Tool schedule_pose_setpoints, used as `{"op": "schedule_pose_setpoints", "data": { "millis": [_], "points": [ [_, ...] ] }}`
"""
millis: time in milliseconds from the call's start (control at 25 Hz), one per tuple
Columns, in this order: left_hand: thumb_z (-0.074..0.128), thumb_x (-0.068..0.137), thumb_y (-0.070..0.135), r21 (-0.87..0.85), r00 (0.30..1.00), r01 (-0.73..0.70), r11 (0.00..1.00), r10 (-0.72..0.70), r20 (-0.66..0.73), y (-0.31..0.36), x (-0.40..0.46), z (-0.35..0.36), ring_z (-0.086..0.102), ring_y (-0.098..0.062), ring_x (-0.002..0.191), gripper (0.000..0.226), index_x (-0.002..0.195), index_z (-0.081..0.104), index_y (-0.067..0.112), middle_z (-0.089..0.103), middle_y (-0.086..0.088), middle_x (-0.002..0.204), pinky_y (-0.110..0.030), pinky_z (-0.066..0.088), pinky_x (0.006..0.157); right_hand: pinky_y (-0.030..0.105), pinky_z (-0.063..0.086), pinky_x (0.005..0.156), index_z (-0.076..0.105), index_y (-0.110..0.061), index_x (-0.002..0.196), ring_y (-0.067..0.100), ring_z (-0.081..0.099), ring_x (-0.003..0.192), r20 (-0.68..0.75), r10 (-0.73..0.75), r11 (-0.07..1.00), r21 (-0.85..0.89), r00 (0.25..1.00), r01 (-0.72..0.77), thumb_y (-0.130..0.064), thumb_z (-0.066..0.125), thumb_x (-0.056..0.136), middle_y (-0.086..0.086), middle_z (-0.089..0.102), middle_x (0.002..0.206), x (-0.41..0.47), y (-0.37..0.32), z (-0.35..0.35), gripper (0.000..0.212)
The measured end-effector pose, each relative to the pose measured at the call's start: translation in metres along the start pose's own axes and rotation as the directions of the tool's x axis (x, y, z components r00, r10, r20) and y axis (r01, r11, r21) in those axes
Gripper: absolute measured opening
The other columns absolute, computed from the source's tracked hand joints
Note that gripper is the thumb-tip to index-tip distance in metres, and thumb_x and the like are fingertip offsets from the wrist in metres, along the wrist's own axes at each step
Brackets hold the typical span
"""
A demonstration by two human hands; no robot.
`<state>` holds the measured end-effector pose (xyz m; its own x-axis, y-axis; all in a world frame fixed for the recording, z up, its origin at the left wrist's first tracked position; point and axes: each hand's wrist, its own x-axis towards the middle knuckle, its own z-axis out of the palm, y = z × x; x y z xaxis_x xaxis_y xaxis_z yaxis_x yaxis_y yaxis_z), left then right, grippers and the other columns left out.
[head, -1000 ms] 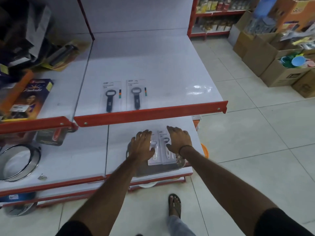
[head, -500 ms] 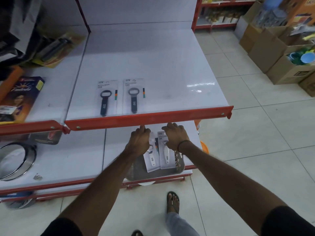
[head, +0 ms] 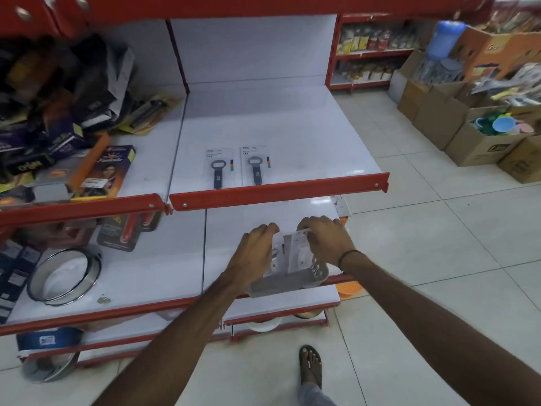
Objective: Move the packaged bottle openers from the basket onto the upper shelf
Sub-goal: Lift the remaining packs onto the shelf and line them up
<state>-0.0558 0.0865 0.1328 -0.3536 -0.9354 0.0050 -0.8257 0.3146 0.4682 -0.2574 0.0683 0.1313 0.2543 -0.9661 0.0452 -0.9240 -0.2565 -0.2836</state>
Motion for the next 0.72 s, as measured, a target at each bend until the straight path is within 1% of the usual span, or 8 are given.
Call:
{"op": "schedule_pose_setpoints", "data": {
  "millis": [80,160,240,280,440,520,600,720],
  "points": [
    [0.059,0.094,0.006,0.010,0.988,-0.088,0.996,0.089,-0.125,0.015,-0.007,-0.026,0.063,-0.030,0.111,0.036,0.130,0.057,0.008,0.066,-0.015,0.127,-0.039,0.052,0.099,0.044,0.045,0.092,0.062,-0.020,0.112,0.029,0.061,0.105,-0.110,-0.010,0.999,0.045,0.994,0.015,-0.008,0.051,0.088,0.004,0.070,0.112,-0.005,-0.007,-0.041,0.029],
    [0.055,0.092,-0.002,0.024,0.944,-0.182,0.983,0.182,-0.276,0.032,-0.007,-0.059,0.061,-0.031,0.112,0.038,0.129,0.059,0.005,0.067,-0.017,0.125,-0.041,0.050,0.100,0.038,0.049,0.080,0.062,-0.020,0.109,0.027,0.063,0.094,-0.195,0.008,0.986,0.164,0.981,0.024,-0.006,0.051,0.087,0.004,0.071,0.104,-0.002,-0.013,-0.087,0.029],
    [0.054,0.091,-0.005,0.033,0.900,-0.214,0.976,0.210,-0.381,0.048,0.007,-0.093,0.061,-0.032,0.114,0.038,0.128,0.059,0.004,0.067,-0.018,0.124,-0.043,0.050,0.102,0.031,0.046,0.068,0.059,-0.023,0.106,0.023,0.061,0.080,-0.203,0.051,0.960,0.282,0.978,0.008,-0.006,0.048,0.088,0.001,0.067,0.094,0.008,-0.016,-0.130,0.027],
    [0.054,0.091,-0.005,0.035,0.888,-0.212,0.977,0.208,-0.411,0.055,0.019,-0.109,0.061,-0.032,0.114,0.038,0.127,0.059,0.004,0.068,-0.018,0.124,-0.043,0.049,0.102,0.031,0.046,0.066,0.058,-0.025,0.105,0.022,0.059,0.077,-0.198,0.073,0.951,0.311,0.977,-0.008,-0.007,0.046,0.089,0.000,0.065,0.092,0.017,-0.016,-0.147,0.026],
    [0.045,0.096,-0.003,0.006,0.899,-0.163,0.987,0.151,-0.411,0.071,0.078,-0.160,0.063,-0.036,0.106,0.031,0.125,0.058,0.003,0.068,-0.022,0.119,-0.043,0.054,0.092,0.032,0.049,0.070,0.058,-0.027,0.100,0.024,0.059,0.086,-0.183,0.142,0.907,0.418,0.973,-0.053,-0.006,0.041,0.090,0.002,0.065,0.101,0.061,-0.011,-0.192,0.029],
    [0.043,0.097,-0.002,-0.034,0.916,-0.117,0.993,0.095,-0.389,0.071,0.105,-0.173,0.066,-0.040,0.101,0.030,0.123,0.057,0.001,0.067,-0.025,0.117,-0.046,0.060,0.086,0.029,0.048,0.065,0.058,-0.028,0.096,0.024,0.058,0.089,-0.145,0.173,0.877,0.473,0.974,-0.085,-0.006,0.041,0.091,0.005,0.066,0.106,0.088,-0.003,-0.203,0.028],
    [0.041,0.096,-0.003,-0.071,0.924,-0.076,0.995,0.043,-0.380,0.069,0.129,-0.180,0.066,-0.040,0.101,0.031,0.122,0.058,0.002,0.067,-0.026,0.115,-0.049,0.059,0.086,0.026,0.044,0.060,0.060,-0.028,0.095,0.022,0.058,0.089,-0.129,0.203,0.858,0.500,0.971,-0.113,-0.007,0.043,0.090,0.007,0.067,0.110,0.118,0.007,-0.213,0.027],
    [0.040,0.095,-0.004,-0.095,0.922,-0.016,0.995,-0.022,-0.386,0.066,0.165,-0.182,0.065,-0.038,0.101,0.032,0.119,0.059,0.005,0.069,-0.023,0.114,-0.050,0.055,0.092,0.025,0.042,0.067,0.063,-0.028,0.096,0.022,0.057,0.092,-0.131,0.231,0.855,0.500,0.964,-0.137,-0.008,0.046,0.089,0.009,0.067,0.116,0.161,0.023,-0.223,0.027]
  ]
}}
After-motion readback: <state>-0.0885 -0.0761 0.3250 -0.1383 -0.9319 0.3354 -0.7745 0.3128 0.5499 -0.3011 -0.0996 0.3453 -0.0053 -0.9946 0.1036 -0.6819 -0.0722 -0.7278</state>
